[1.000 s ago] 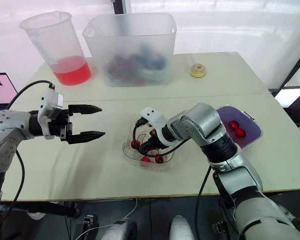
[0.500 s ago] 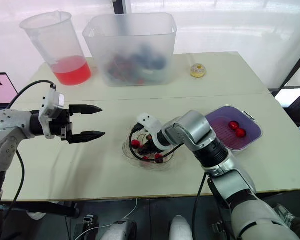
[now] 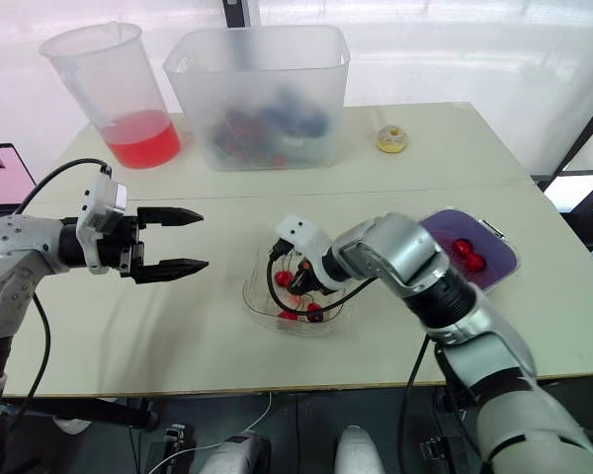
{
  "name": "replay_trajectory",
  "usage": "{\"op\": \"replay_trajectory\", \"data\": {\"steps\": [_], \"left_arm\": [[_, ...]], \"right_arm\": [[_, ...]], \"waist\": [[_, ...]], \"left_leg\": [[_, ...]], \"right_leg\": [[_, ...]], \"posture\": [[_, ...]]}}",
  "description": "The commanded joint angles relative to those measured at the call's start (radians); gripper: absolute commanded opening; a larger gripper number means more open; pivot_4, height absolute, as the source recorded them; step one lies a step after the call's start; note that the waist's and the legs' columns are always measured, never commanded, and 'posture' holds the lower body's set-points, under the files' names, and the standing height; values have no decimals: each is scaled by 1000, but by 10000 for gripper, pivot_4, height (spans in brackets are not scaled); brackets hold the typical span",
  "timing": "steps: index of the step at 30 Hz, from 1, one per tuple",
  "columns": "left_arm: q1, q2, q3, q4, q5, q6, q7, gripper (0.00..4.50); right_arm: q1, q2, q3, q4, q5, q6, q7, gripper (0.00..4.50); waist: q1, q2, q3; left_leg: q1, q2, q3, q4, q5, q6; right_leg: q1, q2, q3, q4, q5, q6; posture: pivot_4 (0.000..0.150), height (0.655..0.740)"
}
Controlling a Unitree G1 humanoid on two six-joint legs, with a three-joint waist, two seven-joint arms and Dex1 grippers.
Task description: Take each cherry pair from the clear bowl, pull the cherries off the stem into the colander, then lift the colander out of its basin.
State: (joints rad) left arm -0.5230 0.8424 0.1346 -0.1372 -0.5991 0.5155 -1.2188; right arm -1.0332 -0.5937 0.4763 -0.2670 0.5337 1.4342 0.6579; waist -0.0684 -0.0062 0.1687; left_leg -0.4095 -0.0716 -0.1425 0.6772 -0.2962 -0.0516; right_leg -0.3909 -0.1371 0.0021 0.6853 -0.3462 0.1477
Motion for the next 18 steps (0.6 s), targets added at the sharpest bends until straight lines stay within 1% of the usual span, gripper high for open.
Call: {"op": "replay_trajectory", "data": {"steps": [1, 3, 5, 7, 10, 11, 14, 18], "left_arm": [[-48, -29, 52, -4, -85, 45, 29, 45000], [-80, -49, 76, 13, -134, 82, 48, 45000], [-123, -67, 98, 43, -185, 130, 73, 45000], [-149, -76, 109, 60, -220, 163, 82, 45000], [-231, -117, 118, 102, -306, 238, 91, 45000], [-250, -124, 115, 113, -321, 252, 83, 45000], [-307, -146, 66, 150, -299, 259, 60, 45000], [-348, -178, -14, 160, -257, 252, 21, 45000]], "right_arm": [[-36, -85, -18, -125, -9, -131, 90, 5467], [-25, -119, -77, -155, -7, -219, 130, 5467], [13, -178, -131, -197, -61, -419, 180, 5467], [42, -215, -155, -208, -93, -535, 217, 5467], [94, -263, -198, -193, -194, -765, 240, 5467], [107, -275, -203, -197, -208, -802, 259, 5467], [132, -278, -193, -201, -266, -889, 276, 5467], [148, -257, -193, -213, -297, -908, 278, 5467]], "waist": [[0, 0, 0], [1, 0, 0], [2, -1, 0], [1, -1, 0], [3, -1, 0], [3, -1, 0], [0, -1, 0], [0, -1, 0]], "left_leg": [[0, 0, 0, 0, 0, 0], [0, 0, 0, 0, 0, 0], [0, 0, 0, 0, 0, 0], [0, -1, 0, 1, 0, 0], [0, 0, 1, 1, 0, 0], [0, 0, 1, 1, 0, 0], [0, -1, 1, 2, 0, 0], [0, 0, 1, 1, 0, 0]], "right_leg": [[0, 0, 0, 0, 0, 0], [1, 0, 0, 0, 0, 0], [0, 0, 0, 0, 0, 0], [1, 0, -1, 0, 0, 0], [1, 0, -1, 0, 0, 0], [1, 0, -1, 0, 0, 0], [2, 0, -1, 0, 0, 0], [1, 1, -1, 0, 0, 0]], "posture": [[1500, 7400], [1500, 7400], [1500, 7400], [1500, 7400], [1500, 7400], [1500, 7400], [1500, 7400], [1500, 7400]]}}
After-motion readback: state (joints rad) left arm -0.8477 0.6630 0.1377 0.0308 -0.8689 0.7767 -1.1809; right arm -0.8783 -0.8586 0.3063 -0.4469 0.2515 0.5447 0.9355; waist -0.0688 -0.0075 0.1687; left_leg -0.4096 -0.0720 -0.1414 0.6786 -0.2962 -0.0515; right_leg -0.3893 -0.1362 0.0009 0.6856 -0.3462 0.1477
